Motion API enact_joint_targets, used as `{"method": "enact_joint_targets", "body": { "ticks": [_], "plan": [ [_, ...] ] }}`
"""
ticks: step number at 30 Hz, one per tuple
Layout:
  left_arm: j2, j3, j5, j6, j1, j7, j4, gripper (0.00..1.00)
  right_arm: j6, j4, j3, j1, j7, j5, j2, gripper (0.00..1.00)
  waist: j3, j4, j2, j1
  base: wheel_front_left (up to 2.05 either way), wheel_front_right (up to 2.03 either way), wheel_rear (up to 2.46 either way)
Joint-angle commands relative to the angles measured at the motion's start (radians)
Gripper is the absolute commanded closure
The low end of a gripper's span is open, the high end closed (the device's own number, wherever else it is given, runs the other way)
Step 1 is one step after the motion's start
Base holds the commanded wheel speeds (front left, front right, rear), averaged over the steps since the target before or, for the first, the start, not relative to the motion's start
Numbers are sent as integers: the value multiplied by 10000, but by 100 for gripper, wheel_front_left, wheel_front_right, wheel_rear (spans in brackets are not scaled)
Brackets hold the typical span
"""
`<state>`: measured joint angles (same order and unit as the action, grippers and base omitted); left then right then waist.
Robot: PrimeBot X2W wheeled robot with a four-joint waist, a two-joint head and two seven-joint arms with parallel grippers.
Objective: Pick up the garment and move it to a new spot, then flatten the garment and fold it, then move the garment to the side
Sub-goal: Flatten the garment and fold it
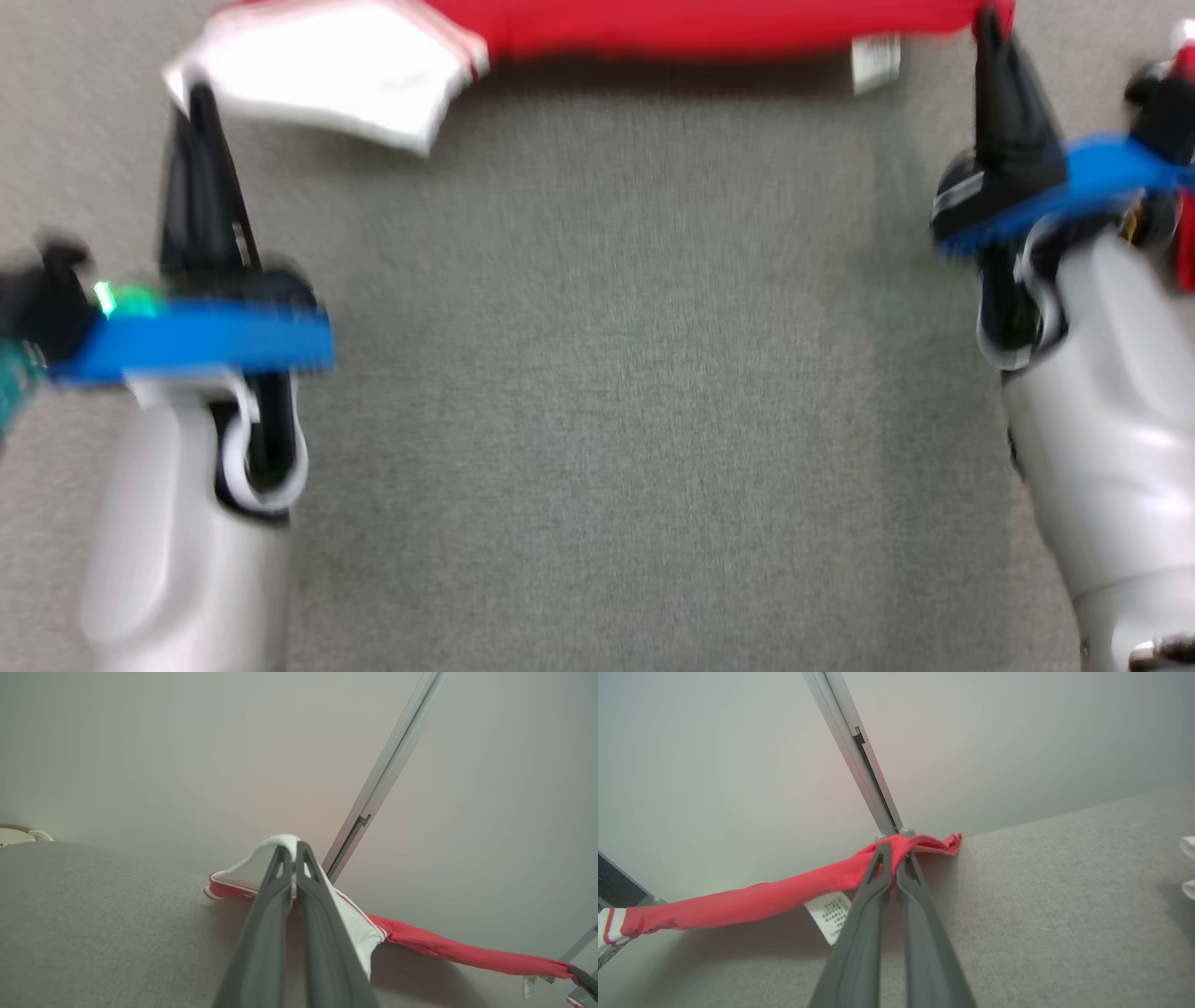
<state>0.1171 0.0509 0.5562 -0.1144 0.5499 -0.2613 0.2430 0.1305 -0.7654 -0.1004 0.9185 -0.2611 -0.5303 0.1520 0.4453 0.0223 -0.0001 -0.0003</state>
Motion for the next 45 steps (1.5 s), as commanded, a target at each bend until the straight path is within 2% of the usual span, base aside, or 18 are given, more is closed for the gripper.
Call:
{"method": "enact_joint_targets", "body": {
  "ticks": [1, 7, 8, 13, 21, 28, 32, 45],
  "plan": [
    [-20, 16, 105, -37, -506, -44, -199, 100, 5, 211, -64, -498, -55, -149, 50, 100, -545, -295, 1, 3, 0, 0, 0],
    [-227, 288, 316, 261, -3308, 196, -1514, 100, 5, 1582, -176, -2943, -54, -614, 267, 100, -2013, -163, 1, 3, 0, 0, 0],
    [-274, 387, 322, 415, -4117, 281, -1936, 100, 5, 2084, -35, -3762, -54, -699, 261, 100, -2454, -91, 1, 3, 0, 0, 0],
    [-319, 673, 283, 774, -5843, 653, -3054, 100, 5, 3317, 369, -5813, -31, -688, 120, 100, -3292, 101, 1, 3, 0, 0, 0],
    [-120, 880, 230, 1325, -7811, 1411, -4610, 100, 5, 5628, 1468, -8957, 762, -292, -570, 100, -4014, 402, 1, 3, 0, 0, 0],
    [22, 1036, 156, 1516, -8638, 1764, -5108, 100, 5, 7154, 1951, -10484, 1740, -26, -955, 100, -4130, 458, 1, 3, 0, 0, 0],
    [-55, 1154, 346, 1490, -8580, 1920, -4688, 100, 5, 7118, 2051, -10728, 2039, 117, -1008, 100, -4049, 404, 1, 3, 0, 0, 0],
    [12, 1395, 215, 999, -7021, 1599, -2765, 100, 5, 4511, 1571, -9388, 1406, -609, -1010, 100, -3371, 225, 1, 3, 0, 0, 0]
  ]
}}
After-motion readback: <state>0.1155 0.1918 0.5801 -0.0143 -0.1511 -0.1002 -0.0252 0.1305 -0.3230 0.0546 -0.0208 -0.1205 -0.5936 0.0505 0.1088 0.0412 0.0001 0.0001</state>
